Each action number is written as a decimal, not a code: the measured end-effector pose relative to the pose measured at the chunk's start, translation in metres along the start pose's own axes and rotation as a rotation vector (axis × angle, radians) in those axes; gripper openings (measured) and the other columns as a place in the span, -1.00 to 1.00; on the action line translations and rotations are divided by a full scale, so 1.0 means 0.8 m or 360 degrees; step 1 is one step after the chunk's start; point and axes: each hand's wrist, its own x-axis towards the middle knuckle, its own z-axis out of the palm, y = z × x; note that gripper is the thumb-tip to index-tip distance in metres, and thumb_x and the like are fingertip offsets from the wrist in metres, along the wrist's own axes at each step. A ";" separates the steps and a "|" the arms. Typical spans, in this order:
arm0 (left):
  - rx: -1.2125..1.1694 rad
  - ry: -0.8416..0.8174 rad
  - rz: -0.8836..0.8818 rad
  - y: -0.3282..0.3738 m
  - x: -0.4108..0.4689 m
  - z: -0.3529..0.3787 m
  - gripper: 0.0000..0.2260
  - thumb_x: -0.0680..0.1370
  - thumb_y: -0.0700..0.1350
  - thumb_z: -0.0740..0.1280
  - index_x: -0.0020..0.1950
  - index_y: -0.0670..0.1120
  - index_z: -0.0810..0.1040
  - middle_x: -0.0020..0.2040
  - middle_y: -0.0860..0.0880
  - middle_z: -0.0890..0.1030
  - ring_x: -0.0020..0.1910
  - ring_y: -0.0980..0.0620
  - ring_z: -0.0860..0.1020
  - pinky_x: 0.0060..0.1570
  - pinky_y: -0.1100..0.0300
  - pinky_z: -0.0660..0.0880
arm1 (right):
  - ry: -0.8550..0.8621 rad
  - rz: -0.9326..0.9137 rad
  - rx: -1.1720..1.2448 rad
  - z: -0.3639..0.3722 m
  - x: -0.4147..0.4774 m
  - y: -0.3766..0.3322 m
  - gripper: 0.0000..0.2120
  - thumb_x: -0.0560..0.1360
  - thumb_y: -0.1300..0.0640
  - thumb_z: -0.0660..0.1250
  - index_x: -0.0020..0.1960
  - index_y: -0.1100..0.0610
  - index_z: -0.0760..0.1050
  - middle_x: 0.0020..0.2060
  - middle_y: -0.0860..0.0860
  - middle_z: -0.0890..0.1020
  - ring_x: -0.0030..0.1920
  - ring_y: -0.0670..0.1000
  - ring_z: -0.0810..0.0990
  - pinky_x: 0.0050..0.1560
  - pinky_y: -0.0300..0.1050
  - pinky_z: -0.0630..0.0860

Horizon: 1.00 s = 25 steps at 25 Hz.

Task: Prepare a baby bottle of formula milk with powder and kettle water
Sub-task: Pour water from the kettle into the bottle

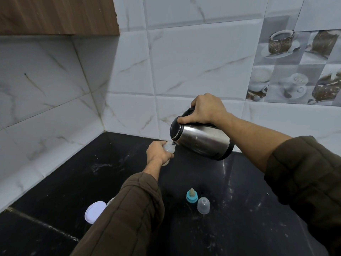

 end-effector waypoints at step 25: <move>-0.0018 0.0000 0.0003 0.000 0.000 0.003 -0.48 0.39 -0.13 0.62 0.33 0.01 0.63 0.22 -0.06 0.66 0.25 -0.08 0.57 0.27 -0.04 0.52 | 0.0005 -0.0004 -0.0004 -0.002 -0.002 0.003 -0.31 0.18 -0.53 0.46 -0.44 0.10 0.36 -0.51 0.00 0.48 -0.32 0.08 0.55 -0.38 -0.14 0.33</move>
